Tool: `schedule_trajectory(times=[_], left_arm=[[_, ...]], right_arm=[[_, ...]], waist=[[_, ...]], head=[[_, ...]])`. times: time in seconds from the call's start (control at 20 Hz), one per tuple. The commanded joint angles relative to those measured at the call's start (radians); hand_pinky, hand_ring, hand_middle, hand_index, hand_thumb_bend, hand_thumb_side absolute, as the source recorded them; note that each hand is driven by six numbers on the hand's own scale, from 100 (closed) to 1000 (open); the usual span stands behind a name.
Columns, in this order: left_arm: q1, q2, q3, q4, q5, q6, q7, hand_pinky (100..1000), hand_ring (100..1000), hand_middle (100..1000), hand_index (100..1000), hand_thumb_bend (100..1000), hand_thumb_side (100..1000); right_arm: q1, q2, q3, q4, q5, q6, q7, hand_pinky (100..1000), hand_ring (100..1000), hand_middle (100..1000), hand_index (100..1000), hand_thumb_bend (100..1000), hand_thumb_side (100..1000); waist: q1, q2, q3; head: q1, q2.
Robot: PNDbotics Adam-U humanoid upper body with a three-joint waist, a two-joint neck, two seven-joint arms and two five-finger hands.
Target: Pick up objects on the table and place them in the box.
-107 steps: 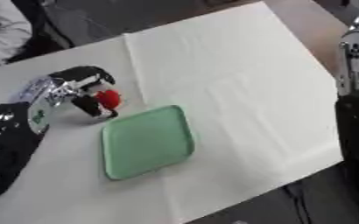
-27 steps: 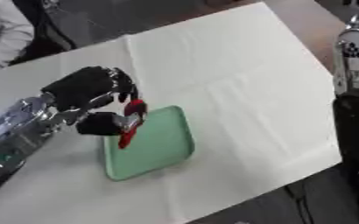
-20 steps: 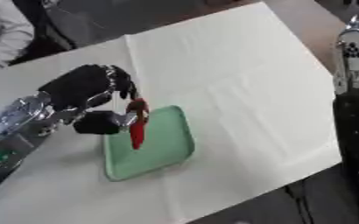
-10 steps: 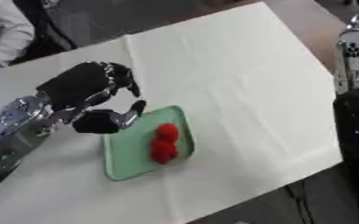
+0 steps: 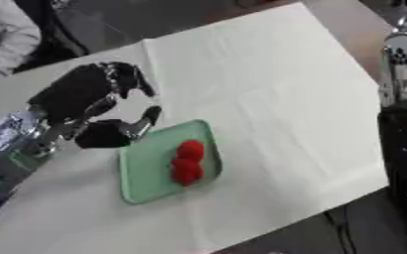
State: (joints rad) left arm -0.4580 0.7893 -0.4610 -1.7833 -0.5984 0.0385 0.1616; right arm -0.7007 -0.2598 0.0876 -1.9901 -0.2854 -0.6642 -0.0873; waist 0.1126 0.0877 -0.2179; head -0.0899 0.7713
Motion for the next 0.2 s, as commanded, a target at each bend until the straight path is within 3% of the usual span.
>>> schedule_trajectory(times=[0.05,0.2], left_arm=[[0.062,-0.005,0.130,-0.060,0.045,0.096,0.070,192,384,575,726,238,865],[0.150,-0.074,0.228,-0.068,0.123,0.167,0.159,148,355,549,734,245,851]], right_arm=[[-0.005,-0.025,-0.013,-0.010,0.009,-0.004,-0.007,225,380,430,489,103,361],[0.003,-0.037,-0.018,-0.010,0.016,-0.008,-0.014,225,379,428,489,100,360]], waist=[[-0.011,-0.008,0.012],[-0.019,-0.007,0.029]], head=[[-0.022,-0.001],[-0.035,-0.001]])
